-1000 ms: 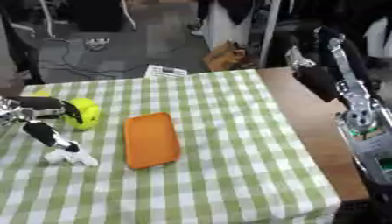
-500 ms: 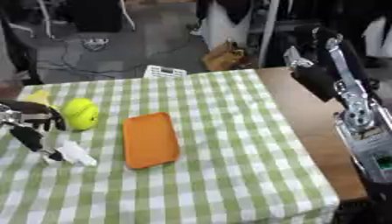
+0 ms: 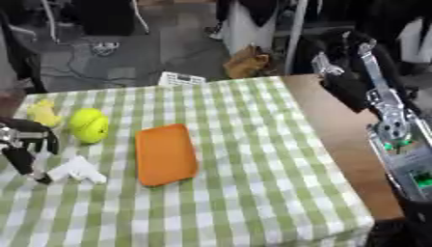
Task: Pick up objects on the table and place them in the box.
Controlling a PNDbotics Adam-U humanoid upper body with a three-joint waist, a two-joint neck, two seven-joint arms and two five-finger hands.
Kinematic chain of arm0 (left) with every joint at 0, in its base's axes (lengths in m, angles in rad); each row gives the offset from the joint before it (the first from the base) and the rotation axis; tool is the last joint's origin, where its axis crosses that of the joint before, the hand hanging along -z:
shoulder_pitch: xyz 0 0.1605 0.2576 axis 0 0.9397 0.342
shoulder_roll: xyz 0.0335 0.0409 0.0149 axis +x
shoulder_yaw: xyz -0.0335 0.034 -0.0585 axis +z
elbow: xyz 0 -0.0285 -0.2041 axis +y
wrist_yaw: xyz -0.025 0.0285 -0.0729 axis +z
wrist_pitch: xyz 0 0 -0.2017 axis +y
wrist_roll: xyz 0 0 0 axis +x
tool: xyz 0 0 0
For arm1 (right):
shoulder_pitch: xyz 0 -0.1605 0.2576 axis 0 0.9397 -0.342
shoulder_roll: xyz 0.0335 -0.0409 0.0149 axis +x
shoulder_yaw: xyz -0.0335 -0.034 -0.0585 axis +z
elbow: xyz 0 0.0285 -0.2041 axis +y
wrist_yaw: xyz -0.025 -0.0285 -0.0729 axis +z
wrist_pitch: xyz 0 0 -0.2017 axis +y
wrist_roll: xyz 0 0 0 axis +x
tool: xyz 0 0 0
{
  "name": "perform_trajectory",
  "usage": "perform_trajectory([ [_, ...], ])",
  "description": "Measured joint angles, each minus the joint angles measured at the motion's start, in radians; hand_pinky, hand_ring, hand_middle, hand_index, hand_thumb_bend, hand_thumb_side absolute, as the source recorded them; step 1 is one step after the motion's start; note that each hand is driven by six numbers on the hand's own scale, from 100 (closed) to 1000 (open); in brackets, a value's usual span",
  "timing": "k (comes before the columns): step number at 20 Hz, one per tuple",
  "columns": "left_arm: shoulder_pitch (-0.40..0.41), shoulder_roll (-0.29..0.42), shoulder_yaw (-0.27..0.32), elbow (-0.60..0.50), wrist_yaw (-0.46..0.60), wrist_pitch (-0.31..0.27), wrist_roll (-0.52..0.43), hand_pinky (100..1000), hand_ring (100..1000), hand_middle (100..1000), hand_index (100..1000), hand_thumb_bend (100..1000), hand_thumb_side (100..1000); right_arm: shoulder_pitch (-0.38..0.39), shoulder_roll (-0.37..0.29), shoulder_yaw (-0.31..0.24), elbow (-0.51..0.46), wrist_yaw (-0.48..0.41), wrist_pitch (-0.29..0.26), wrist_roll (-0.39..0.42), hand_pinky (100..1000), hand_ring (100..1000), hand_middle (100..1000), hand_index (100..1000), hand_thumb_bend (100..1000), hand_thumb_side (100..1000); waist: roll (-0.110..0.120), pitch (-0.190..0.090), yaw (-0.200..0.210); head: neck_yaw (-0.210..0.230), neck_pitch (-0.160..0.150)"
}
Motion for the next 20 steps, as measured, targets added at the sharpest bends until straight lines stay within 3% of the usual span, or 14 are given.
perform_trajectory([
  [13, -0.01, -0.064, 0.033, 0.032, -0.085, -0.046, 0.054, 614, 679, 686, 782, 630, 253, 0.0, 0.001, 0.0, 0.003, -0.001, 0.0, 0.001, 350, 555, 579, 819, 260, 649, 0.0, 0.0, -0.004, -0.001, 0.0],
  [20, -0.01, -0.064, 0.036, 0.042, -0.14, -0.039, 0.153, 621, 685, 690, 785, 629, 250, 0.0, 0.003, 0.0, 0.005, -0.001, -0.001, 0.001, 350, 555, 579, 820, 260, 648, 0.0, 0.0, -0.004, -0.003, 0.0],
])
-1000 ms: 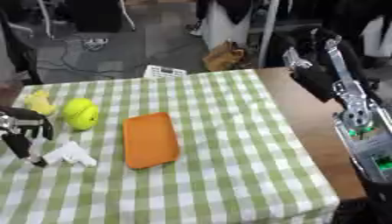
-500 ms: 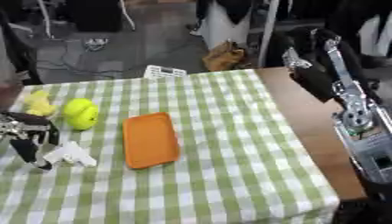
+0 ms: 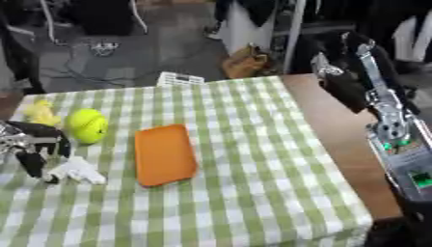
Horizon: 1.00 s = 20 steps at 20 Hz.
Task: Pick up objects on the table and place them in the box.
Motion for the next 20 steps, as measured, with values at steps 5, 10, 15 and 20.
perform_trajectory([
  [5, 0.0, -0.01, 0.002, 0.023, -0.037, 0.008, 0.071, 622, 679, 687, 785, 626, 251, 0.0, 0.0, 0.0, 0.0, 0.0, 0.0, 0.0, 350, 555, 579, 820, 258, 648, 0.0, 0.0, 0.0, 0.0, 0.0],
  [10, 0.0, -0.02, 0.009, 0.042, -0.05, 0.017, 0.118, 616, 668, 683, 788, 601, 260, 0.0, 0.003, 0.0, 0.0, 0.0, 0.0, 0.0, 351, 555, 579, 820, 258, 649, 0.0, 0.0, -0.001, 0.0, 0.0],
  [15, 0.0, -0.033, 0.014, 0.048, -0.045, 0.029, 0.141, 615, 664, 679, 783, 582, 258, 0.0, 0.006, 0.0, 0.0, 0.0, -0.002, 0.002, 351, 556, 580, 820, 255, 649, 0.0, 0.0, -0.004, 0.0, 0.0],
  [20, -0.001, -0.037, 0.02, 0.054, -0.044, 0.039, 0.15, 619, 669, 684, 785, 581, 261, 0.0, 0.006, 0.0, 0.0, -0.001, -0.004, 0.004, 351, 556, 579, 821, 257, 649, 0.0, 0.0, -0.006, 0.0, 0.0],
])
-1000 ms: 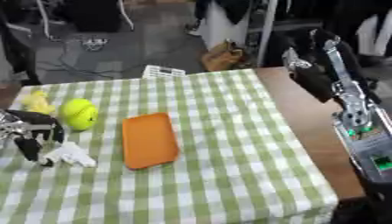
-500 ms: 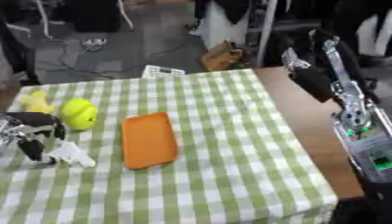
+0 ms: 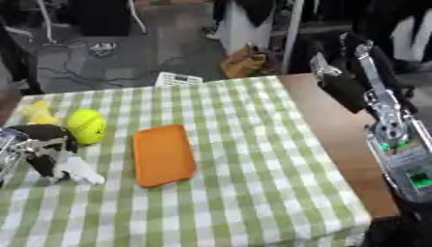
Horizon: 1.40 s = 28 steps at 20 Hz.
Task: Pick up objects on the table and place them in the box.
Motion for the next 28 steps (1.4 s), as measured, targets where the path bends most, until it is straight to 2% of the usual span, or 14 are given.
perform_trajectory([
  [19, -0.035, -0.034, 0.044, 0.076, -0.045, 0.015, -0.063, 655, 725, 741, 807, 601, 347, 0.002, 0.002, 0.0, 0.0, -0.003, -0.001, 0.001, 350, 556, 580, 821, 254, 648, 0.0, 0.0, -0.008, 0.0, 0.0],
  [20, -0.035, -0.034, 0.046, 0.077, -0.045, 0.015, -0.064, 679, 783, 829, 856, 605, 348, 0.002, 0.003, 0.0, 0.0, -0.003, -0.001, 0.001, 351, 556, 580, 821, 254, 648, 0.0, 0.0, -0.008, 0.0, 0.0],
  [23, -0.034, -0.035, 0.049, 0.077, -0.045, 0.023, -0.049, 682, 790, 838, 859, 605, 346, 0.002, 0.005, 0.0, 0.0, -0.003, -0.001, 0.001, 351, 556, 580, 821, 253, 648, 0.0, 0.0, -0.008, 0.0, 0.0],
  [24, -0.034, -0.037, 0.049, 0.078, -0.045, 0.026, -0.039, 698, 832, 893, 873, 597, 338, 0.002, 0.005, 0.0, 0.0, -0.003, -0.001, 0.001, 351, 556, 580, 821, 253, 648, 0.0, 0.0, -0.008, 0.0, 0.0],
  [28, -0.034, -0.042, 0.049, 0.079, -0.048, 0.034, 0.002, 707, 837, 896, 871, 592, 347, 0.002, 0.008, 0.0, 0.001, -0.004, -0.002, 0.002, 351, 556, 580, 821, 253, 648, 0.0, 0.0, -0.008, 0.0, 0.0],
])
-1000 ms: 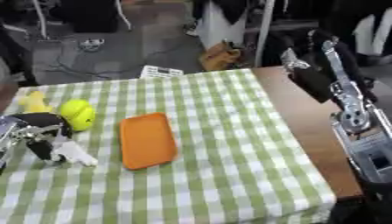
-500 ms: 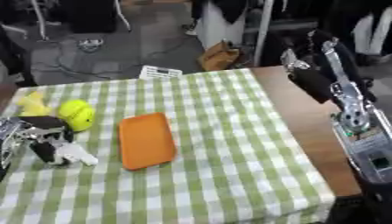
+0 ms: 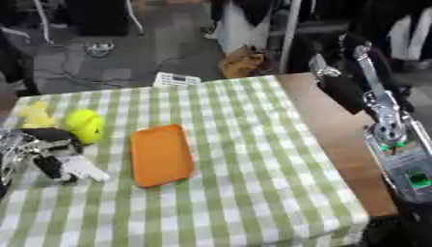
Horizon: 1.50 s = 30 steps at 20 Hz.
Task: Pick up objects on the table and place them in the box.
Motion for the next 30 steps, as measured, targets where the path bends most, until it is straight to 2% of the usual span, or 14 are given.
perform_trajectory([
  [3, 0.0, 0.0, 0.0, 0.003, -0.001, 0.0, 0.011, 707, 837, 892, 868, 588, 356, 0.0, 0.0, 0.0, 0.0, 0.0, -0.001, 0.001, 351, 556, 580, 821, 252, 648, 0.0, 0.0, 0.0, 0.0, 0.0],
  [8, 0.001, 0.0, 0.004, 0.025, -0.001, -0.015, -0.018, 684, 791, 826, 848, 549, 409, 0.0, 0.001, 0.0, 0.001, 0.0, -0.002, 0.002, 351, 556, 580, 821, 252, 649, 0.0, 0.0, 0.0, -0.001, 0.0],
  [15, -0.004, 0.0, 0.023, 0.044, 0.051, -0.035, -0.129, 619, 701, 751, 810, 518, 391, 0.0, 0.001, 0.0, 0.005, 0.0, -0.003, 0.003, 352, 556, 580, 822, 251, 649, 0.0, 0.0, -0.004, -0.001, 0.0],
  [16, -0.005, 0.0, 0.024, 0.044, 0.057, -0.034, -0.136, 574, 642, 708, 794, 484, 350, 0.0, 0.001, 0.0, 0.006, 0.0, -0.003, 0.003, 352, 557, 580, 821, 250, 649, 0.0, 0.0, -0.004, -0.001, 0.0],
  [17, -0.005, 0.0, 0.024, 0.044, 0.062, -0.034, -0.141, 574, 642, 708, 794, 484, 350, 0.0, 0.001, 0.0, 0.006, 0.0, -0.003, 0.003, 352, 557, 580, 821, 250, 649, 0.0, 0.0, -0.004, -0.001, 0.0],
  [18, -0.005, 0.0, 0.024, 0.043, 0.068, -0.033, -0.144, 358, 465, 549, 684, 100, 160, 0.0, 0.001, 0.0, 0.006, 0.0, -0.003, 0.003, 352, 557, 581, 821, 248, 649, 0.0, 0.0, -0.004, -0.001, 0.0],
  [21, -0.006, 0.0, 0.025, 0.04, 0.085, -0.015, -0.131, 308, 426, 515, 644, 100, 178, 0.0, 0.001, 0.0, 0.006, 0.0, -0.003, 0.003, 352, 556, 580, 821, 248, 649, 0.0, 0.0, -0.004, -0.001, 0.0],
  [22, -0.004, 0.0, 0.025, 0.04, 0.09, -0.008, -0.124, 196, 330, 412, 522, 100, 193, 0.0, 0.001, 0.0, 0.006, 0.0, -0.003, 0.003, 352, 556, 581, 822, 224, 657, 0.0, 0.0, -0.004, -0.001, -0.001],
  [23, -0.004, 0.0, 0.024, 0.039, 0.093, -0.001, -0.117, 187, 322, 404, 513, 100, 198, 0.0, 0.001, 0.0, 0.006, 0.0, -0.003, 0.003, 352, 556, 581, 822, 232, 654, 0.0, 0.0, -0.005, -0.001, -0.001],
  [24, -0.002, 0.0, 0.024, 0.039, 0.094, 0.004, -0.112, 148, 280, 352, 468, 100, 218, 0.0, 0.001, 0.0, 0.006, 0.0, -0.003, 0.003, 352, 556, 581, 822, 230, 654, 0.0, 0.0, -0.005, -0.001, -0.001],
  [27, 0.004, 0.0, 0.023, 0.039, 0.092, 0.012, -0.104, 128, 256, 325, 446, 100, 227, -0.001, 0.001, 0.0, 0.006, 0.0, -0.003, 0.003, 352, 556, 580, 822, 231, 654, 0.0, 0.0, -0.005, -0.001, -0.001],
  [28, 0.004, 0.0, 0.022, 0.039, 0.092, 0.012, -0.102, 100, 178, 245, 376, 100, 238, -0.001, 0.001, 0.0, 0.006, 0.0, -0.003, 0.003, 352, 556, 581, 822, 229, 654, 0.0, 0.0, -0.005, -0.001, -0.001],
  [29, 0.004, 0.0, 0.022, 0.039, 0.092, 0.011, -0.099, 100, 178, 245, 376, 100, 238, -0.001, 0.001, 0.0, 0.006, 0.0, -0.003, 0.003, 352, 556, 581, 822, 229, 654, 0.0, 0.0, -0.005, -0.002, -0.001],
  [30, 0.005, 0.0, 0.022, 0.036, 0.092, 0.009, -0.097, 100, 105, 173, 315, 100, 243, -0.001, 0.001, 0.0, 0.006, 0.0, -0.003, 0.003, 352, 556, 581, 822, 228, 654, 0.0, 0.0, -0.005, -0.002, -0.001],
])
